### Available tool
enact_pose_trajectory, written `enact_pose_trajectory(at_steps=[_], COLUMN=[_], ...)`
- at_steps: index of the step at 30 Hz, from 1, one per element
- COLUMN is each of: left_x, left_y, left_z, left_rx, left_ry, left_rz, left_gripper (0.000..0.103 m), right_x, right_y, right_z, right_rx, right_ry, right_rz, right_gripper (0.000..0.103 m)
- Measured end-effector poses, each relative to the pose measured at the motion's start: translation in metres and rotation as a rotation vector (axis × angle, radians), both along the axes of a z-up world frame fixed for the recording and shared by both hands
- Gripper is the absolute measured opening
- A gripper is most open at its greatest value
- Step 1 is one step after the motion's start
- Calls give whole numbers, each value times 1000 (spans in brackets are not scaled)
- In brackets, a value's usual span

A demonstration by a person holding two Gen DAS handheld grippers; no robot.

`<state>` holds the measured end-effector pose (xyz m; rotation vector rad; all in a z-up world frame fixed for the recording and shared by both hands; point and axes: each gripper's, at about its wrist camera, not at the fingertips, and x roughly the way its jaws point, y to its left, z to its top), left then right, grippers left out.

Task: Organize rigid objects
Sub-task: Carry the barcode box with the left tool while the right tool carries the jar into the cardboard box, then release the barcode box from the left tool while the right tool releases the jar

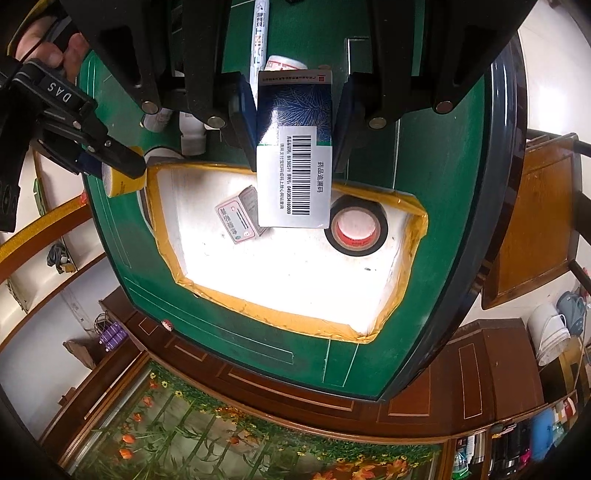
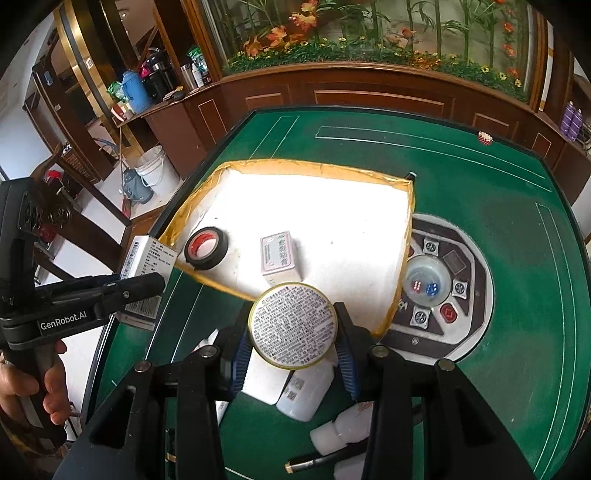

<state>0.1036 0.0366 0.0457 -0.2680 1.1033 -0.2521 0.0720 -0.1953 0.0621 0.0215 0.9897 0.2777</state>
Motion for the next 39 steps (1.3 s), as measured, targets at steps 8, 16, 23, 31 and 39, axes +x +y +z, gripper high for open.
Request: enact_pose_trajectory(at_steps=[8, 16, 23, 31, 39], left_x=[14, 50, 91, 103, 100], left_y=[5, -11, -37, -53, -56], left_z=[-1, -6, -19, -55, -71], left_rx=[-21, -23, 38, 85, 146], left_ry=[3, 25, 50, 115, 160], left_rz=[10, -15, -38, -64, -101], left_gripper=[38, 38, 38, 38, 39], right_x=[14, 31, 54, 72, 83], right_y=[-11, -8, -1, 4, 18], right_z=[7, -1, -22, -42, -70], right_rx=[-14, -12, -61, -100, -124], right_ry=[-24, -14, -2, 40, 99], right_rz=[-15, 1, 49, 106, 152], right_gripper=[39, 39, 39, 39, 39])
